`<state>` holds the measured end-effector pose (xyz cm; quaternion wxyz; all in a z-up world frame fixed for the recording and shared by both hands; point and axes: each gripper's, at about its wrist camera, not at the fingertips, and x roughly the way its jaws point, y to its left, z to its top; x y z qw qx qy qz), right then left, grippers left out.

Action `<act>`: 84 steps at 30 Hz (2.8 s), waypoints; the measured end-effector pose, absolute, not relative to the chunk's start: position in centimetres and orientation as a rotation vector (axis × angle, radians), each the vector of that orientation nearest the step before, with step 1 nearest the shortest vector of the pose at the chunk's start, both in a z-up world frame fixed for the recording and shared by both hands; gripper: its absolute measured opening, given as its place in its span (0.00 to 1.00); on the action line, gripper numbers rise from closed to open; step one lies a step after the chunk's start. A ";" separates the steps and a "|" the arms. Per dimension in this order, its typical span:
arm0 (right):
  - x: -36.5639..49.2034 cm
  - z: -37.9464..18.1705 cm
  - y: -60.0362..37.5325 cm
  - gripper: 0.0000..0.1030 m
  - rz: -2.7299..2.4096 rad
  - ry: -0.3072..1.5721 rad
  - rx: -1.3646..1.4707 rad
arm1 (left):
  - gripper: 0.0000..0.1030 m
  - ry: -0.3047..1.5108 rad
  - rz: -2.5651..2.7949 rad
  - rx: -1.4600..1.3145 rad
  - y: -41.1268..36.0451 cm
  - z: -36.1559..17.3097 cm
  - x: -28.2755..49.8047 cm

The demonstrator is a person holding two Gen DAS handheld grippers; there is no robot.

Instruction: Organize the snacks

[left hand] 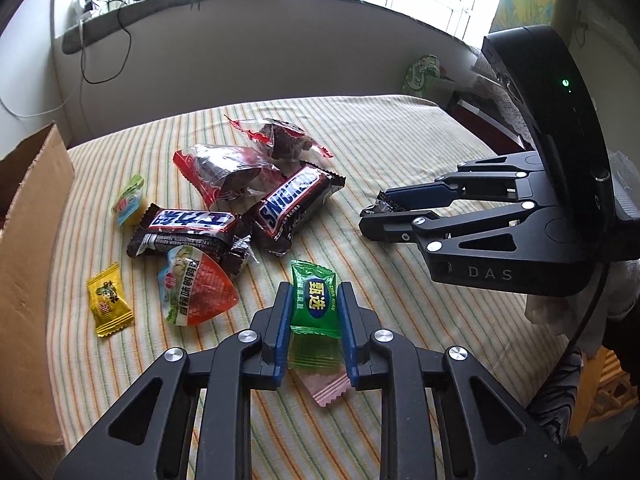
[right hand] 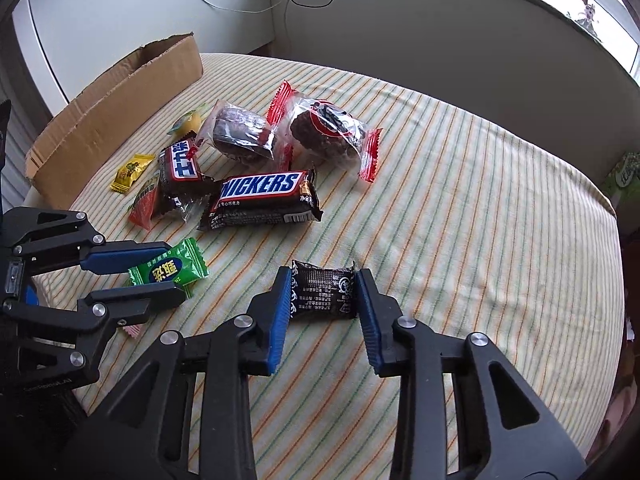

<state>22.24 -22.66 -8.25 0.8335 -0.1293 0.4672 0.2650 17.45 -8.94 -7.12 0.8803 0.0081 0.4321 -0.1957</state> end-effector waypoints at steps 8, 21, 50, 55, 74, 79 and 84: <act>21.6 -7.1 -23.3 0.32 0.549 0.971 -0.234 | 0.20 0.858 -0.410 -0.034 -8.1 -6.2 17.3; 19.5 -3.3 -21.0 0.32 0.580 0.905 -0.246 | 0.20 0.747 -0.394 -0.101 -4.2 -2.8 13.9; 19.3 1.5 -4.4 0.32 0.797 0.811 -0.339 | 0.20 0.639 -0.119 -0.261 11.2 -1.3 9.7; 19.8 1.5 -2.2 0.32 0.812 0.809 -0.352 | 0.20 0.634 -0.079 -0.281 13.3 -1.5 9.1; 20.4 -0.2 3.2 0.32 0.867 0.851 -0.373 | 0.20 0.634 0.009 -0.314 17.6 -2.3 8.8; 20.5 -0.5 3.8 0.33 0.876 0.857 -0.374 | 0.20 0.638 0.011 -0.314 17.7 -2.4 9.1; 20.5 -0.5 3.8 0.42 0.877 0.847 -0.370 | 0.20 0.639 0.014 -0.308 17.5 -2.3 9.2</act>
